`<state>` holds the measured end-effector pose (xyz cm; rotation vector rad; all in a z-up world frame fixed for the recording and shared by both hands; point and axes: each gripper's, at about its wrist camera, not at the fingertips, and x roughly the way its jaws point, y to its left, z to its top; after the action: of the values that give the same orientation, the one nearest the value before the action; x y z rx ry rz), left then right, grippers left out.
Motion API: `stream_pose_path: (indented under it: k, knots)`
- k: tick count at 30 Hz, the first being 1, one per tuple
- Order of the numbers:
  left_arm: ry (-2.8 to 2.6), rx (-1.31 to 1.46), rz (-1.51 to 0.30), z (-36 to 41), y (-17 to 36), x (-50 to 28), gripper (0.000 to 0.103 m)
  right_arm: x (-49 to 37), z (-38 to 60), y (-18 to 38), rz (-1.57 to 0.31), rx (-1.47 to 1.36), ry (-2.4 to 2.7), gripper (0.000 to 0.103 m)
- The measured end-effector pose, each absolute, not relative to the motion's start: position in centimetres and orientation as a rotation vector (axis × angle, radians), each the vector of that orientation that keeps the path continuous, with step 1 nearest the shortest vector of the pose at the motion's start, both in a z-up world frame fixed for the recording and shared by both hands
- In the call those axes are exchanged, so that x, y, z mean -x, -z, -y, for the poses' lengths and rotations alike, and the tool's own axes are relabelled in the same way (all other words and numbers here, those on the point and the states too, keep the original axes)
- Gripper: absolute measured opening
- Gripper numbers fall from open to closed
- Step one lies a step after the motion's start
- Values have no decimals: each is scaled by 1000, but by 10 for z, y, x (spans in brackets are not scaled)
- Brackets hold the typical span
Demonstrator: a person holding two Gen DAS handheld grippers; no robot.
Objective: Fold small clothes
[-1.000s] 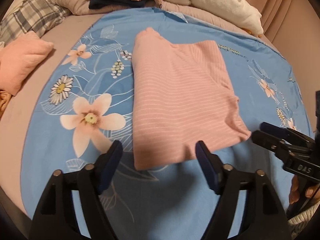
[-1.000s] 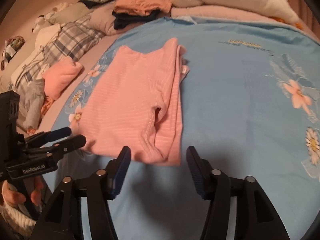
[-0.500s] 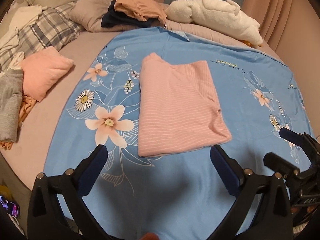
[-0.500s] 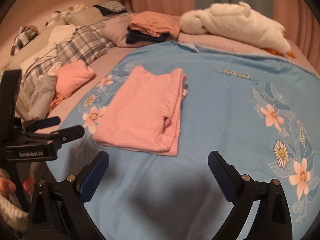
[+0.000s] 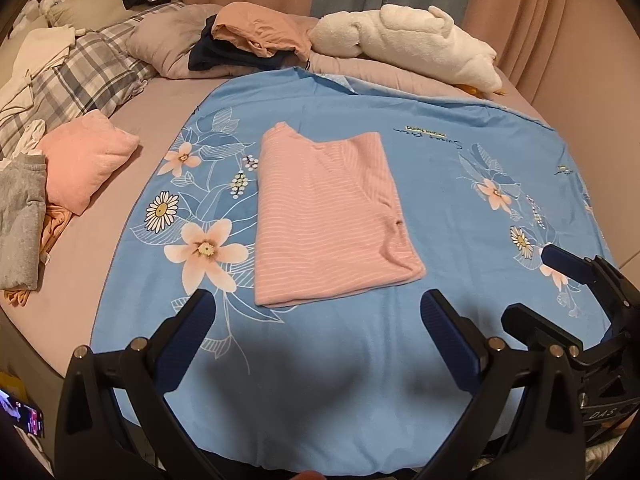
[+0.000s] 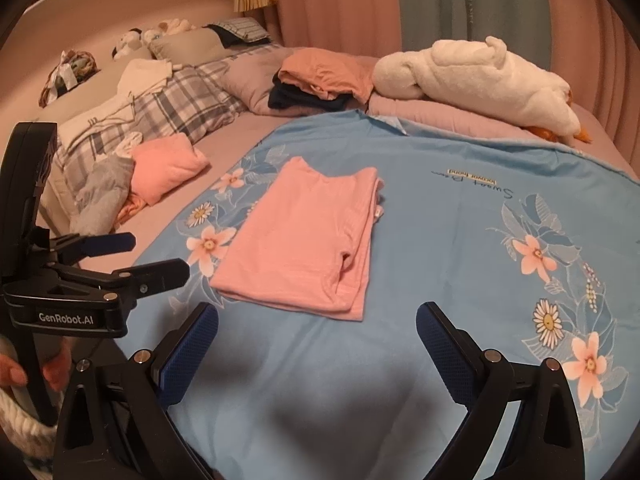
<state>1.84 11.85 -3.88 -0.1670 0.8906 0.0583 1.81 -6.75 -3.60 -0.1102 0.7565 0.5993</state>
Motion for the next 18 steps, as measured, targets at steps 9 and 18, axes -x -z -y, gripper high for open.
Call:
stream_pose_path:
  k: [9, 18]
  knots:
    - [-73, 135, -875, -111, 33, -10, 103, -11, 68, 31, -739, 110, -599, 99]
    - [-81, 109, -845, -107, 24, -3, 103, -7, 70, 27, -727, 107, -598, 99]
